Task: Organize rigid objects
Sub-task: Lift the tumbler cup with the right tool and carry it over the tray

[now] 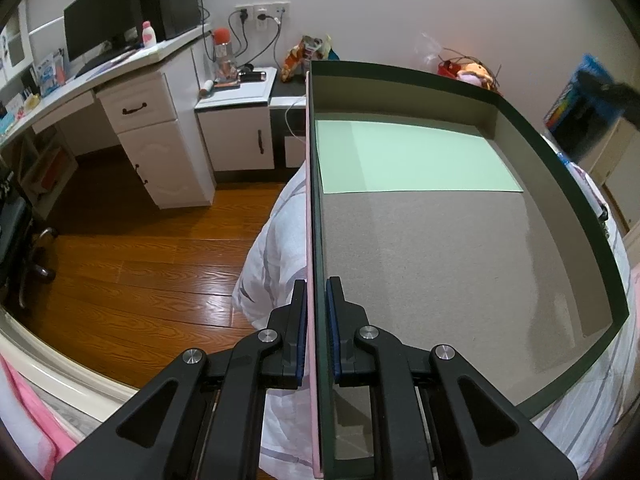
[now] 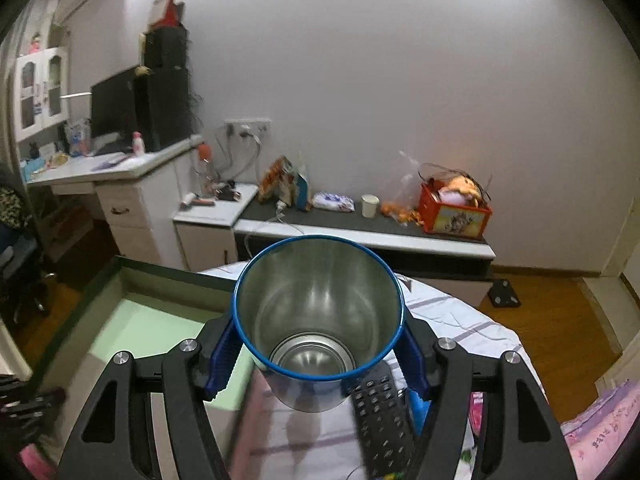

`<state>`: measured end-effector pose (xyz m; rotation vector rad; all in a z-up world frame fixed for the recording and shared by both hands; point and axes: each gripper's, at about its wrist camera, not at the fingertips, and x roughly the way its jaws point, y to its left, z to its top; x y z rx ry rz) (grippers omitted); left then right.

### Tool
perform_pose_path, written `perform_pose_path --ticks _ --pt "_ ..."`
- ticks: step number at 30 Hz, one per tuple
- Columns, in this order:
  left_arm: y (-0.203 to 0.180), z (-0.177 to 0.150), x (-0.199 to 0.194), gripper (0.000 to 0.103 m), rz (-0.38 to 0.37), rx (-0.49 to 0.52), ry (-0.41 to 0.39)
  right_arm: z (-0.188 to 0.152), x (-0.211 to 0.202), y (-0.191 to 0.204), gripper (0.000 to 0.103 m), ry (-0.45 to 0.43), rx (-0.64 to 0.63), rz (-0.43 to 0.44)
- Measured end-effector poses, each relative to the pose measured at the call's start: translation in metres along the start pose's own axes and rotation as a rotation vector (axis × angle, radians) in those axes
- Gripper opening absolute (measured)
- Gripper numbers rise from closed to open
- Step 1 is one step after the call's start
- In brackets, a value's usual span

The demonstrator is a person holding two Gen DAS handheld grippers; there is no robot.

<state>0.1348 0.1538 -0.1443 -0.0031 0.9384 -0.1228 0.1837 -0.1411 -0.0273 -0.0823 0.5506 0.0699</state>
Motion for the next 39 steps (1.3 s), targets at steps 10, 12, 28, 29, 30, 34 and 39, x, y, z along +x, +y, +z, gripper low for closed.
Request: perform_pose_path --ticks 10,12,28,29,30,34,39 --pt "-0.001 -0.001 0.0 0.008 0.011 0.004 0.0 -0.009 -0.031 0.082 0.068 0.018 -0.069 0.234" --pt "-0.002 0.0 0.0 0.008 0.01 0.001 0.0 -0.019 -0.022 0.095 0.068 0.057 -0.059 0.267" --pt "-0.006 0.001 0.001 0.009 0.025 -0.002 -0.009 -0.058 -0.01 0.14 0.069 0.126 -0.178 0.383" --pt "-0.006 0.001 0.001 0.009 0.028 0.0 -0.009 -0.058 -0.011 0.141 0.069 0.126 -0.182 0.399" --pt "-0.007 0.001 0.001 0.009 0.031 0.001 -0.009 -0.059 -0.013 0.142 0.069 0.124 -0.189 0.41" --pt "-0.009 0.001 0.002 0.009 0.034 0.004 -0.009 -0.06 -0.017 0.144 0.069 0.13 -0.205 0.41" --pt "-0.012 0.002 0.002 0.009 0.037 0.003 -0.011 -0.061 -0.019 0.147 0.069 0.146 -0.235 0.431"
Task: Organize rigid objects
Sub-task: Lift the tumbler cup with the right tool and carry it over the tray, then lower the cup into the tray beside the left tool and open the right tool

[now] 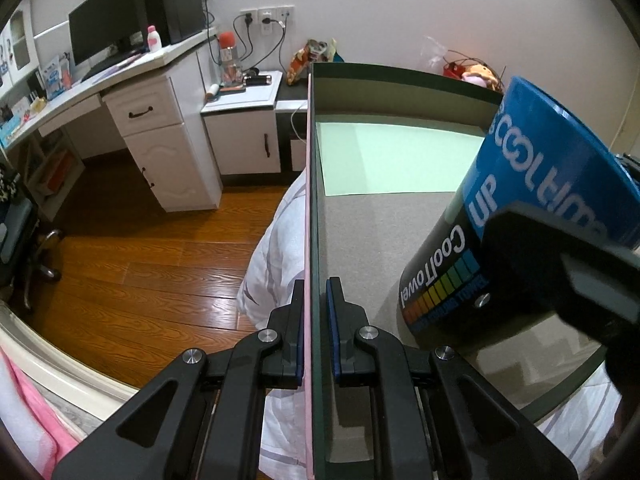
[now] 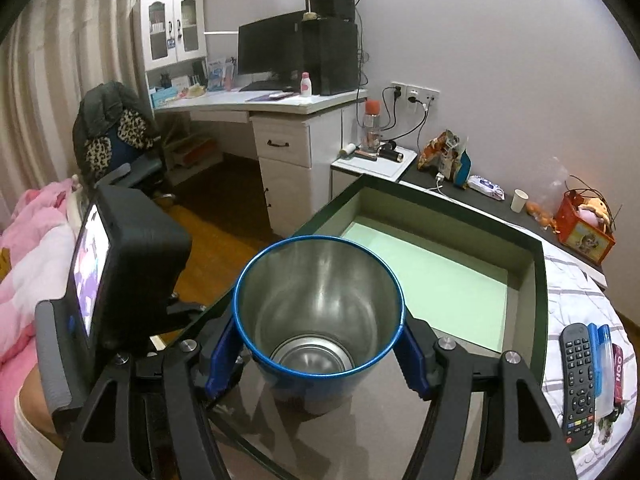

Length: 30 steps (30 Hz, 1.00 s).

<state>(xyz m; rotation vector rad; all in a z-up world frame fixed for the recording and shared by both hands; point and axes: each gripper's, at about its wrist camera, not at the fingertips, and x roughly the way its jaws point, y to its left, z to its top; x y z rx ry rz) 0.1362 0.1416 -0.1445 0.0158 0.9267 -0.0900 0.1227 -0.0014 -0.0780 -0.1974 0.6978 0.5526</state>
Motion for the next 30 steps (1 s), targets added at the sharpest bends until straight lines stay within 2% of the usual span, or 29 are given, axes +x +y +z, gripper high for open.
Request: perform_pose_path --ticks 6,10,20,25,30 --pt "0.0 0.0 0.0 0.008 0.001 0.001 0.0 -0.003 0.0 0.004 0.069 -0.005 -0.023 -0.007" --pt "0.0 0.0 0.0 0.008 0.003 0.002 0.001 -0.001 -0.004 0.003 0.078 -0.017 -0.024 -0.003" --pt "0.001 0.0 0.0 0.008 0.002 0.001 0.0 -0.004 -0.028 -0.002 0.079 -0.079 -0.023 0.028" --pt "0.002 -0.001 0.001 0.008 0.004 0.0 0.001 -0.009 -0.052 -0.011 0.079 -0.129 0.005 0.015" --pt "0.002 -0.001 0.001 0.008 0.004 0.0 0.002 -0.013 -0.077 -0.022 0.079 -0.181 0.053 0.044"
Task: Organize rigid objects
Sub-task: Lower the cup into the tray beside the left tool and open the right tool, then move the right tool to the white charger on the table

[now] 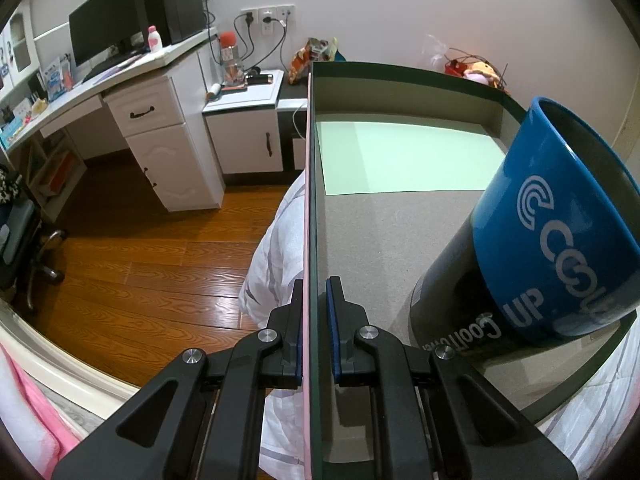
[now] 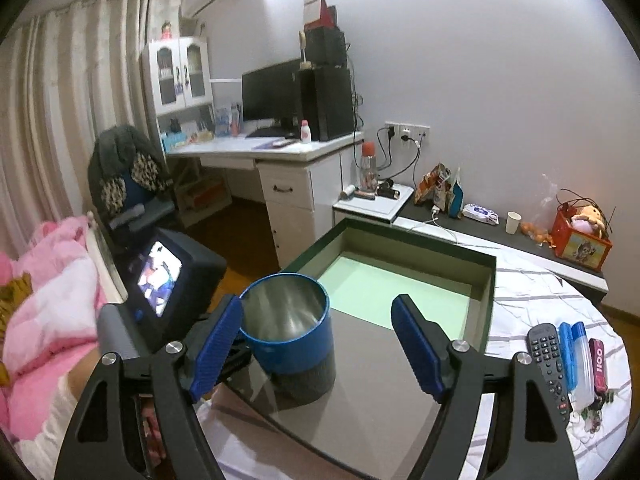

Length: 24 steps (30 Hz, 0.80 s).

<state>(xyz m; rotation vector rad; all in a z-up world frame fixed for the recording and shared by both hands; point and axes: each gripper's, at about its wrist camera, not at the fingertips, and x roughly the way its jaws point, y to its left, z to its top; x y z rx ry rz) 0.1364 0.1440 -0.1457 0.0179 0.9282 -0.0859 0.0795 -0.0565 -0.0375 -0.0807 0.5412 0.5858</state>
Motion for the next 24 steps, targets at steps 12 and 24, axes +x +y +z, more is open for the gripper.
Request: perform_pose_path --ticks 12,24 --pt "0.001 0.0 -0.001 0.008 0.004 -0.001 0.001 -0.012 -0.035 -0.037 0.079 -0.049 0.083 -0.081" --pt "0.001 -0.003 -0.001 0.009 0.022 -0.007 0.004 -0.047 -0.107 -0.154 0.079 -0.089 0.268 -0.449"
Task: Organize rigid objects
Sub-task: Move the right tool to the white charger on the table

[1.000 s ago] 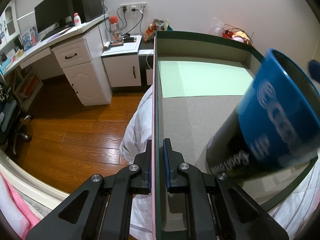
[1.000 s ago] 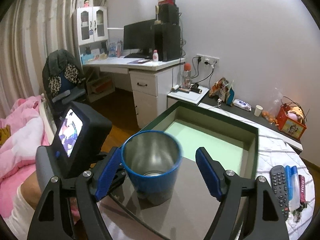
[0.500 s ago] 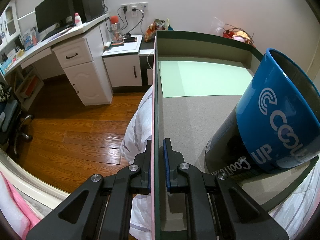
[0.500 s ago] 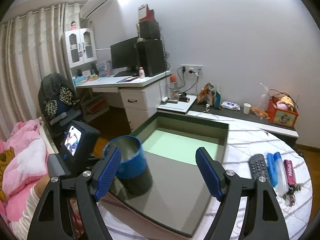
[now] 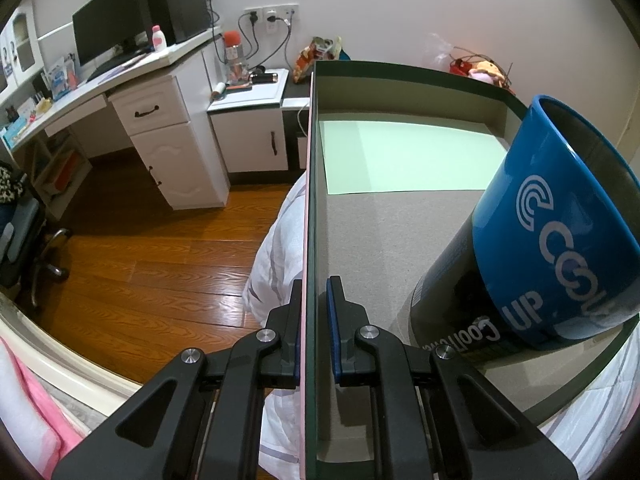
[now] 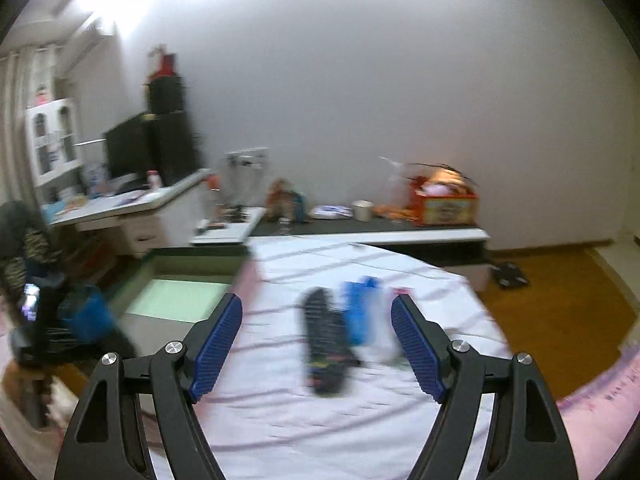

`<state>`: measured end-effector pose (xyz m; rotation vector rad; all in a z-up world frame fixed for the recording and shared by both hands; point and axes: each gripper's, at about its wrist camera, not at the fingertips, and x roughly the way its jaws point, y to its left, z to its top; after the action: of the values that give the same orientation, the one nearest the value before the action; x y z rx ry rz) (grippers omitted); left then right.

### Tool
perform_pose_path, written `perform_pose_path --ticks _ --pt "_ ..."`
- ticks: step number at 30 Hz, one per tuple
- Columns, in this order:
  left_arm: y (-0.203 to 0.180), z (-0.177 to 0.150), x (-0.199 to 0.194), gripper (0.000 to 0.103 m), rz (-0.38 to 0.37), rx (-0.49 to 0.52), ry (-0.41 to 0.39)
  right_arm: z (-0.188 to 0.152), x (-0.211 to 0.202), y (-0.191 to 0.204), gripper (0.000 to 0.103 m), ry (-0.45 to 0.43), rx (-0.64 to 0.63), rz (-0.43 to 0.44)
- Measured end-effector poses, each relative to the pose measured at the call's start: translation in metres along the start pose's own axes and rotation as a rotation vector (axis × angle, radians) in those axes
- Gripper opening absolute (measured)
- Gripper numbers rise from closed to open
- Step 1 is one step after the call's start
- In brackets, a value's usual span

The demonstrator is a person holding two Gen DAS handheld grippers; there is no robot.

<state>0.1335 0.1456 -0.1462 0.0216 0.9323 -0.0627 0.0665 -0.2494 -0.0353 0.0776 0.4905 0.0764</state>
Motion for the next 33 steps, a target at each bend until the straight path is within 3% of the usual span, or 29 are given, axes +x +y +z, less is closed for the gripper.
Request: perform_pose_path --ticks 3,13,21,33 --pt "-0.002 0.0 0.0 0.009 0.003 -0.004 0.002 -0.005 0.01 -0.025 0.079 0.028 0.021 -0.074" --pt "-0.011 0.003 0.002 0.009 0.024 -0.003 0.011 -0.023 0.063 -0.073 0.079 0.111 0.068 -0.168" --pt "-0.011 0.004 0.002 0.009 0.024 -0.002 0.011 -0.021 0.093 -0.086 0.078 0.154 0.04 -0.251" --pt "-0.012 0.004 0.001 0.009 0.029 -0.002 0.012 -0.022 0.13 -0.094 0.078 0.236 0.011 -0.28"
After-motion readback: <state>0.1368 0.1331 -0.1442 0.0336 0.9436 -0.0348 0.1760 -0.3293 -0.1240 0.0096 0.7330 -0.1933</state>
